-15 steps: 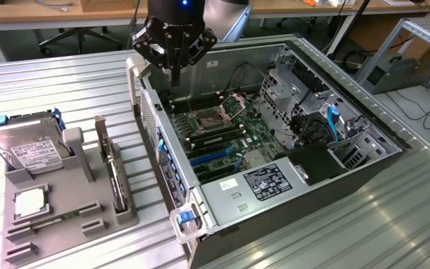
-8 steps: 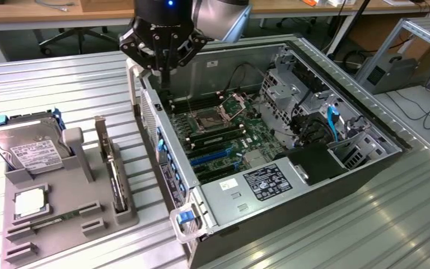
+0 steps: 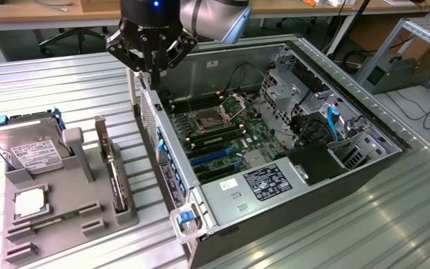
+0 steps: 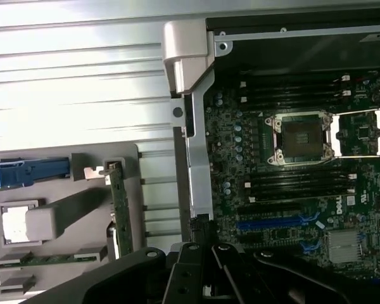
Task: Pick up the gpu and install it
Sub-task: 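Reach for the gpu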
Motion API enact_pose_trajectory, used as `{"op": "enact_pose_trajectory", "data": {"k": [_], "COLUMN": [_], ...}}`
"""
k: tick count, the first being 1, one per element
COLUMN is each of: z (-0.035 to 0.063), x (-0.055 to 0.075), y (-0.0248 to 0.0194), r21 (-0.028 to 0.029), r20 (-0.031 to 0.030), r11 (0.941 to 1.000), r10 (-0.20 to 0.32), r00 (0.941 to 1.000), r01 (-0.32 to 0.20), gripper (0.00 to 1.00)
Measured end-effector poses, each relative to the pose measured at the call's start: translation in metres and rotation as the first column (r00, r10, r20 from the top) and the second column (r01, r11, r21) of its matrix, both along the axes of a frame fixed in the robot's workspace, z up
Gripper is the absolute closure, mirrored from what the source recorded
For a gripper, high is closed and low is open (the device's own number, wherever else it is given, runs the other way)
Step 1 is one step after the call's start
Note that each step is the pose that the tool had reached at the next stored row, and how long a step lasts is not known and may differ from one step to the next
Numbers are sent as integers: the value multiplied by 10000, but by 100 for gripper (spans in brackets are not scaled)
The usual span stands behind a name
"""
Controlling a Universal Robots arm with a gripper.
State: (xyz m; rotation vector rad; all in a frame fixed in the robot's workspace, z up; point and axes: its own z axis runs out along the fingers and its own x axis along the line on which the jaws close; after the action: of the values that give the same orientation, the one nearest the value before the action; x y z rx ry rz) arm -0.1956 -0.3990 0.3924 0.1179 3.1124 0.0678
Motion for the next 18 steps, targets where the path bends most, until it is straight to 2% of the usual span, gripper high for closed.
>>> {"op": "enact_pose_trajectory", "data": {"k": [8,18], "z": [-8,-20], "x": [-260,-505], "y": [0,0], "r21": [-1,-1], "r20": [-1,-1], "r11": [10000,10000], "r10": [-1,-1], "r00": [10000,10000], "r01": [1,1], "gripper": [89,89]}}
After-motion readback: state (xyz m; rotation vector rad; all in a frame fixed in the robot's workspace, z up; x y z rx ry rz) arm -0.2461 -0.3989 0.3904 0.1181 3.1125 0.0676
